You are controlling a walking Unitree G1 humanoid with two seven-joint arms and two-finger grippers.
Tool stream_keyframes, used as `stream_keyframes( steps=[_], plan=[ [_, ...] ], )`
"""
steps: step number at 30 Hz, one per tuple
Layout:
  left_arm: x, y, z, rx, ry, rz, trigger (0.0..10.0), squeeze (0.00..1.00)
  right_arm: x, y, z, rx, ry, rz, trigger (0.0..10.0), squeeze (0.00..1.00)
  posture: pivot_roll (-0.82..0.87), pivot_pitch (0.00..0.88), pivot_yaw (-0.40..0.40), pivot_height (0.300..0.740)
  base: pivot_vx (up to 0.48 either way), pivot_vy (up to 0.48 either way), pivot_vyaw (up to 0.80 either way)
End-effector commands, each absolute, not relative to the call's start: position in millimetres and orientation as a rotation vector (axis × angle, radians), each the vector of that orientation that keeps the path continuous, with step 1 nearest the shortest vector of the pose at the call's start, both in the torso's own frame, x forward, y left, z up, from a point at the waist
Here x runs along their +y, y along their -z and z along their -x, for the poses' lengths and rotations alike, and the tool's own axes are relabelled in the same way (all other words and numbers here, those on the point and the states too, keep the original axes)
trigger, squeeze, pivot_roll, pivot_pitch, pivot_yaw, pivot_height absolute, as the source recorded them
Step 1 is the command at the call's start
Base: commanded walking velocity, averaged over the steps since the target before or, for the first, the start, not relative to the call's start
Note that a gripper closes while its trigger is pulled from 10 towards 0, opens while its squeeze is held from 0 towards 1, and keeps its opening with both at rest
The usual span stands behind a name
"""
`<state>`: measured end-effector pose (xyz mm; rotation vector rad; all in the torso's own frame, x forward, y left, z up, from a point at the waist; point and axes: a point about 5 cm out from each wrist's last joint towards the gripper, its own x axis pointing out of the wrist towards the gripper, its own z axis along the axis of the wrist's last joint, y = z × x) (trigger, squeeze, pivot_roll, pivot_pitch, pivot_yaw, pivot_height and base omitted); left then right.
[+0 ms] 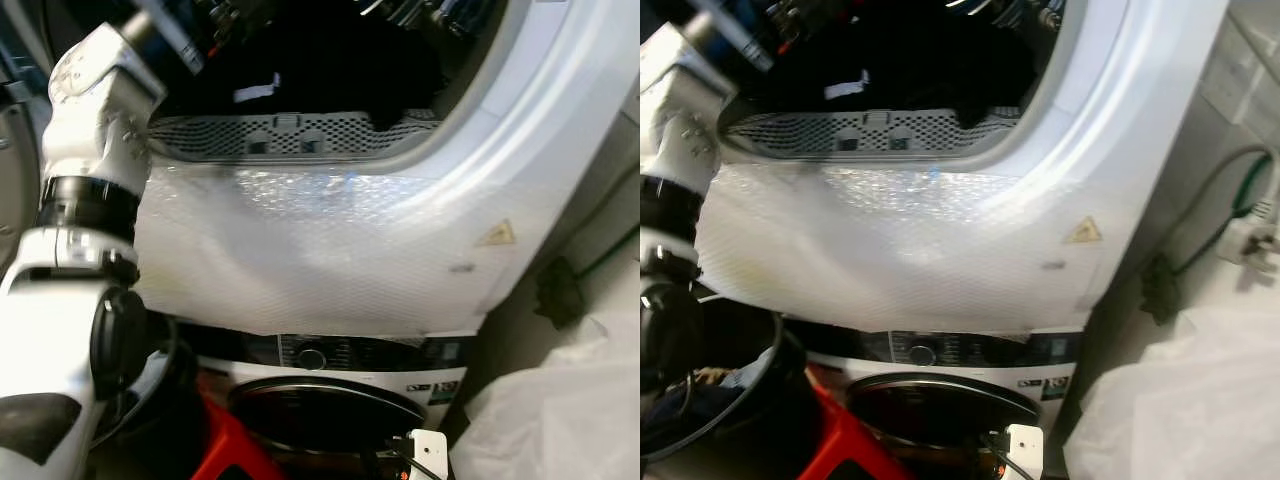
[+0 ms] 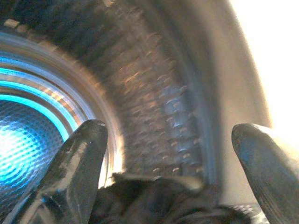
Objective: Clothes washing
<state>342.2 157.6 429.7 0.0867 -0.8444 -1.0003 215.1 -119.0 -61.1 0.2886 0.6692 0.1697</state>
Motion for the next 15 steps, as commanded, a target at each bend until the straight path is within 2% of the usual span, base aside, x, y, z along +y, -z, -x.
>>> stream_keyframes(
  steps=[1, 10, 11, 13, 14, 15],
  plan=[
    [153, -441, -321, -0.878, 1.102, -0.16, 10.0, 0.0, -107, 64, -211, 0.705, -0.203, -0.282, 10.0, 0.0, 0.04, 0.0, 0.131, 0.74, 0.0, 0.0, 0.0],
    [152, -436, -308, -0.851, 1.132, -0.161, 10.0, 0.0, -105, 63, -212, 0.71, -0.207, -0.277, 10.0, 0.0, 0.05, 0.0, 0.142, 0.74, 0.0, 0.0, 0.0],
    [155, -404, -293, -0.633, 1.306, -0.247, 10.0, 0.0, -98, 63, -214, 0.721, -0.207, -0.276, 10.0, 0.0, 0.11, 0.0, 0.243, 0.74, 0.0, 0.0, 0.0],
    [152, -354, -266, -0.249, 1.568, -0.256, 10.0, 0.0, -89, 61, -216, 0.738, -0.201, -0.277, 10.0, 0.0, 0.12, 0.0, 0.251, 0.74, 0.0, 0.0, 0.0],
    [150, -337, -256, -0.118, 1.632, -0.203, 10.0, 0.0, -87, 61, -217, 0.744, -0.197, -0.279, 10.0, 0.0, 0.12, 0.0, 0.253, 0.74, 0.0, 0.0, 0.0],
    [150, -337, -256, -0.118, 1.632, -0.203, 10.0, 0.0, -87, 61, -217, 0.744, -0.197, -0.279, 10.0, 0.0, 0.12, 0.0, 0.253, 0.74, 0.0, 0.0, 0.0]
  ],
)
